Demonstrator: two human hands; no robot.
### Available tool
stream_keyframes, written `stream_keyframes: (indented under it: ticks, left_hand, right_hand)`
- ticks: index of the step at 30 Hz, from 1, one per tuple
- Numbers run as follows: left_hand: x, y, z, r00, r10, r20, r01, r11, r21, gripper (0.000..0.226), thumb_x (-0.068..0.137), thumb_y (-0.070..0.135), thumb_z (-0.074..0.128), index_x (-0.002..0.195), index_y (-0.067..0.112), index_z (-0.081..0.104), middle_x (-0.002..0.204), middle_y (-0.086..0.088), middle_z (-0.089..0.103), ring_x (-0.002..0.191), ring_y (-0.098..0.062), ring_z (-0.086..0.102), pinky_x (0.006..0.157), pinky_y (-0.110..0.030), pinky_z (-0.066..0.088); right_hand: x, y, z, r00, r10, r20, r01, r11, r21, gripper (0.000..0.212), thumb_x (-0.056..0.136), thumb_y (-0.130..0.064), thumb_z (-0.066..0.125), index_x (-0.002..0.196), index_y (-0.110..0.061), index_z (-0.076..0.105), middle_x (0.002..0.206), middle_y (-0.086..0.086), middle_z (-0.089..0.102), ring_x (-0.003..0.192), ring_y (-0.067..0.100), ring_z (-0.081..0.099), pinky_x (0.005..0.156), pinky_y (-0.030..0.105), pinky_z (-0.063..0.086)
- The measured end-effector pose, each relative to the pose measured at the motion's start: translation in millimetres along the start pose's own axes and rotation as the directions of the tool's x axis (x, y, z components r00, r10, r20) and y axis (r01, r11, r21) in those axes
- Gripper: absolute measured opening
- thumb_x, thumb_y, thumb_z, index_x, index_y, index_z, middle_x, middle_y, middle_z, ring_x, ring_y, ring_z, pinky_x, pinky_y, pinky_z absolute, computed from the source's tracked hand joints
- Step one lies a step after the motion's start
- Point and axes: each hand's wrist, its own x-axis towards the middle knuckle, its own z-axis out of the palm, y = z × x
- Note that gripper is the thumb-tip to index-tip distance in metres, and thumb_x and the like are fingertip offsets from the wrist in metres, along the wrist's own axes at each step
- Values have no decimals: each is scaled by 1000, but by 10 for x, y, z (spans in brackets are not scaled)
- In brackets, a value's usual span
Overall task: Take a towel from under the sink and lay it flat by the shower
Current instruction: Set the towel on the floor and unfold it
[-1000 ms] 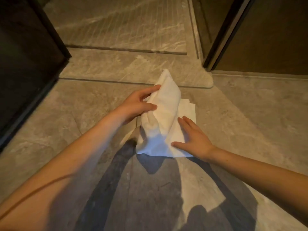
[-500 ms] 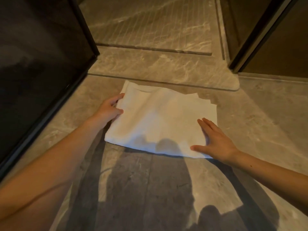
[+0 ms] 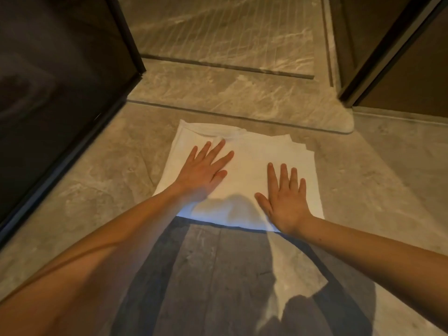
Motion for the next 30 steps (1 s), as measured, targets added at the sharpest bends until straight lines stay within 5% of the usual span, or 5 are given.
stream_keyframes:
  ticks: [11, 14, 18, 23, 30]
  left_hand:
    - [-666, 594, 102, 887, -422, 188, 434, 901, -21, 88, 94, 67, 25, 152, 23, -23, 154, -19, -37, 142, -55, -11, 116, -61, 6]
    - [-701, 684, -86, 808, -512, 291, 523, 851, 46, 83, 95, 65, 28, 155, 22, -11, 159, -25, -20, 142, -56, 8, 112, -57, 25]
    - [-865, 460, -340, 951, -310, -14, 307, 933, 185, 59, 99, 52, 29, 148, 18, 29, 147, -19, 38, 124, -37, 43, 101, -47, 34]
    - [-1307, 16, -8, 988, -128, 87, 112, 978, 174, 63, 99, 53, 19, 156, 29, 5, 165, -6, -5, 150, -26, -10, 117, -60, 6]
    - [-1379, -297, 115, 975, -216, 47, 213, 975, 69, 65, 99, 59, 15, 155, 34, -9, 164, -1, -17, 147, -18, -24, 116, -62, 4]
  right_hand:
    - [1132, 185, -566, 872, -453, 185, 488, 782, -387, 67, 99, -57, 15, 150, -38, -24, 165, 1, -8, 151, 29, -1, 119, 48, 8]
    - [1068, -157, -593, 895, -436, 94, 443, 849, -288, 69, 101, -44, 32, 156, -32, -7, 165, 3, -4, 151, 31, 4, 119, 50, 14]
    - [547, -647, -309, 948, -265, -176, 283, 955, 85, 66, 99, -47, 30, 157, -22, 12, 165, 10, 6, 149, 40, 7, 117, 55, 15]
    - [305, -976, 140, 961, -271, -59, 271, 962, -18, 71, 98, -60, 15, 156, -28, -10, 163, 14, -15, 146, 46, -14, 116, 66, 1]
    - [620, -1192, 126, 923, -381, -56, 374, 921, -107, 72, 94, -63, 8, 156, -29, -6, 163, 15, -12, 146, 47, -14, 113, 69, -1]
